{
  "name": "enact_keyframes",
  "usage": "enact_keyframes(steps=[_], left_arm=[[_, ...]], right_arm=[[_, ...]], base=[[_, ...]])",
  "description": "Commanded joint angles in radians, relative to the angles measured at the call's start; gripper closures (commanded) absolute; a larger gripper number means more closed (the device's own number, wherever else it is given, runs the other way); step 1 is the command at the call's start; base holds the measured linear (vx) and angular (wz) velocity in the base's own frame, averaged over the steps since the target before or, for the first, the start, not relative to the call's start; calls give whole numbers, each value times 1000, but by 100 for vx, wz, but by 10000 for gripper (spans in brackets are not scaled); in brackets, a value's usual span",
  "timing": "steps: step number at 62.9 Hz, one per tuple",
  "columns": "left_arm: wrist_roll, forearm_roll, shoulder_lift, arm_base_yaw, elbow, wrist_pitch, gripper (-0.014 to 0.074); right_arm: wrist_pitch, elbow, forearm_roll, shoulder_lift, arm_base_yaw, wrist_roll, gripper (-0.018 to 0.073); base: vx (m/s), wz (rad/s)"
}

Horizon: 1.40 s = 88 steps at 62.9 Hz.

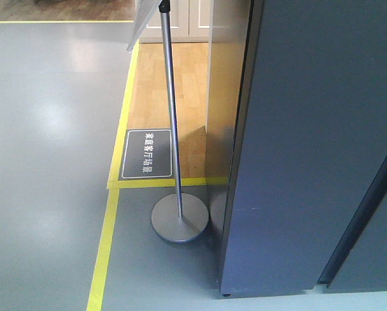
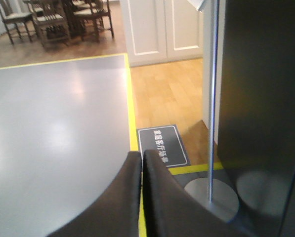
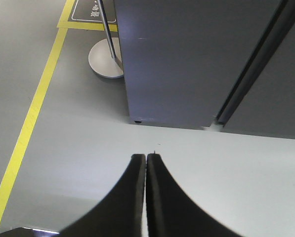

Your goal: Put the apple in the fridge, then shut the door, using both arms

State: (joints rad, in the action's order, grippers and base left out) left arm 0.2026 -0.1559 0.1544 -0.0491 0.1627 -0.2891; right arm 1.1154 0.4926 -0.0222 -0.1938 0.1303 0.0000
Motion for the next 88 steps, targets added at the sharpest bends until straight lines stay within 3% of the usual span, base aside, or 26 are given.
enact_keyframes(steps=[1,20,35,55,60,71,88], left_arm=[[-9,-12,-68,-10,-33,92,603],[-10,-33,-184,-9,-217,233,603],[-10,-31,-181,0,-217,216,603],[-11,-46,-181,0,-218,301,603],[-38,-2,-181,0,-218,301,603],[-214,137,-181,0,-218,299,603],[-219,156,-181,0,-218,302,603]], right_arm=[[-55,22,-8,-12,1,0,563],[-54,22,-8,-12,1,0,563],[-54,22,-8,-12,1,0,563],[-54,22,-8,-12,1,0,563],[-54,22,-8,-12,1,0,563],[-54,22,-8,-12,1,0,563],[-54,22,-8,-12,1,0,563]], base=[[0,0],[0,0],[0,0],[0,0],[0,0],[0,0],[0,0]])
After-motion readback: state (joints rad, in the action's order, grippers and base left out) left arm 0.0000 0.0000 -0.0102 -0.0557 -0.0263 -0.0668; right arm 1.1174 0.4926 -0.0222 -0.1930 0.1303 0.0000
